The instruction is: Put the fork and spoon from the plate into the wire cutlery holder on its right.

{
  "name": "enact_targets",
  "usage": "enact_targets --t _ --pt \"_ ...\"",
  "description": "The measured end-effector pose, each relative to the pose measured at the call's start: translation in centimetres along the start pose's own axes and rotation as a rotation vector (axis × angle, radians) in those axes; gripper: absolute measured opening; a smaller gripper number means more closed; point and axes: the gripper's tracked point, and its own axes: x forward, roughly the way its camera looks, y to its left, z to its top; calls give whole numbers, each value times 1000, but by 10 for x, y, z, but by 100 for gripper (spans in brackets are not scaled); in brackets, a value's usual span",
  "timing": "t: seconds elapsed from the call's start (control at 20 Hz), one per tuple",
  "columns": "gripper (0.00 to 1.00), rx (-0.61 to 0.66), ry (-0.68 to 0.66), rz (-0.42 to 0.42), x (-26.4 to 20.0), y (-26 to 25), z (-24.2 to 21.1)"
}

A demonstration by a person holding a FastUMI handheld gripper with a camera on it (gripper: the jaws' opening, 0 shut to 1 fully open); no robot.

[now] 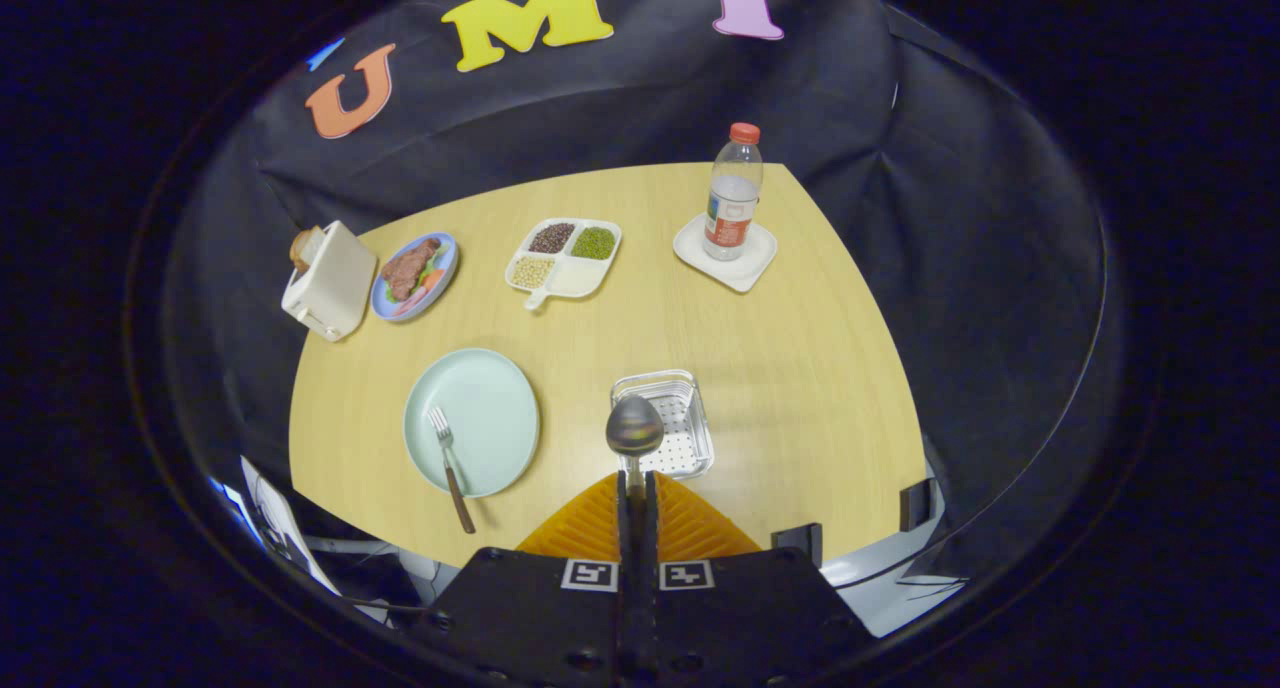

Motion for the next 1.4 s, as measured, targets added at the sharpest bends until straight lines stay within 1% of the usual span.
enact_targets --t 0.3,0.45,0.5,0.6,0.65,0.75,0.9,1.15,1.3,1.4 --pt "0 -20 78 -27 31 -10 3" --pt "0 -15 103 -21 37 -9 4" --pt "1 -15 93 -19 40 -8 4" --pt "9 -6 78 -18 38 -7 9" --pt "12 5 70 -8 36 -4 12" --pt "41 16 42 11 27 3 14" --pt "63 -1 17 51 11 30 6" --pt "63 -105 15 129 -10 99 -23" --pt "63 -183 55 168 -4 146 -48" --pt "63 -228 82 169 14 171 -60"
